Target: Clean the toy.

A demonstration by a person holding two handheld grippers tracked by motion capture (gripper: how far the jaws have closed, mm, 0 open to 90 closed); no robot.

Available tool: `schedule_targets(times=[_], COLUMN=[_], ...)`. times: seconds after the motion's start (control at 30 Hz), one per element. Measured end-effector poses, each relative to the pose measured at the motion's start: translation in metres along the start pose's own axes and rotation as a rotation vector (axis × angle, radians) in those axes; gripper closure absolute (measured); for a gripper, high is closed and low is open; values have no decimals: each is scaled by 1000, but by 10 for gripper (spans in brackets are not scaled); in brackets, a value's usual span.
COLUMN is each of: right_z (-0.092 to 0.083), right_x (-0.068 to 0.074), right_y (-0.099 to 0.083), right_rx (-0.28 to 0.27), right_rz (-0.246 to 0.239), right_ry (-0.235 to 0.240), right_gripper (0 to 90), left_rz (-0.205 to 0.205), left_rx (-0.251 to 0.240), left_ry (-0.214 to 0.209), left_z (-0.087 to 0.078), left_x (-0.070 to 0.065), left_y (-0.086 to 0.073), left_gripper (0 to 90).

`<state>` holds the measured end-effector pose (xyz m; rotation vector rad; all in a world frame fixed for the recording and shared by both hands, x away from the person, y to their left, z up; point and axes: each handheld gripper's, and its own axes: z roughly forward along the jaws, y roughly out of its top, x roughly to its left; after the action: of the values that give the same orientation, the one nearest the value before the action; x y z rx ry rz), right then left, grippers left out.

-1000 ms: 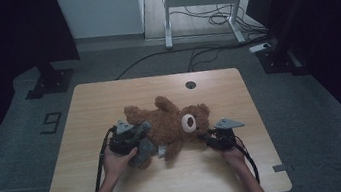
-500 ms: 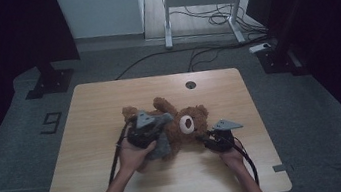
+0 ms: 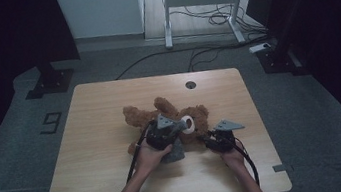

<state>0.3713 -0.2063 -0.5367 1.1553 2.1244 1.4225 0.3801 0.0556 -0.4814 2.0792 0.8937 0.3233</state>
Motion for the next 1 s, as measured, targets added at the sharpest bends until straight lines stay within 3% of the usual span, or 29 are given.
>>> schedule_targets(times=[0.13,0.27,0.43,0.5,0.6,0.73,0.87,1.0], right_z=[0,-1,-1,-2,-2,-2,-2,-2], right_x=[-1,0,-1,-1,-1,-1,-1,-1], right_y=[-1,-3,-3,-4,-4,-4,-4,-4], right_rx=[-3,-8,-9,-9,-10,-8,-10,-11], right_rz=[-1,-6,-6,-6,-8,-8,-2,4], right_ry=[7,8,13,13,15,13,13,14], right_gripper=[655,655,655,654,654,654,654,654], left_rz=[3,-24,-40,-82,-148,-205,-211,-170], left_rx=[-4,-11,-37,-57,-39,-26,-44,-93], left_ry=[2,-2,50,71,86,109,136,98], left_z=[-14,-28,-50,-61,-70,-76,-86,-90], left_x=[6,16,30,41,60,77,81,67], left_y=[-12,-22,-34,-41,-57,-76,-75,-57], left_gripper=[775,776,776,775,775,774,774,775])
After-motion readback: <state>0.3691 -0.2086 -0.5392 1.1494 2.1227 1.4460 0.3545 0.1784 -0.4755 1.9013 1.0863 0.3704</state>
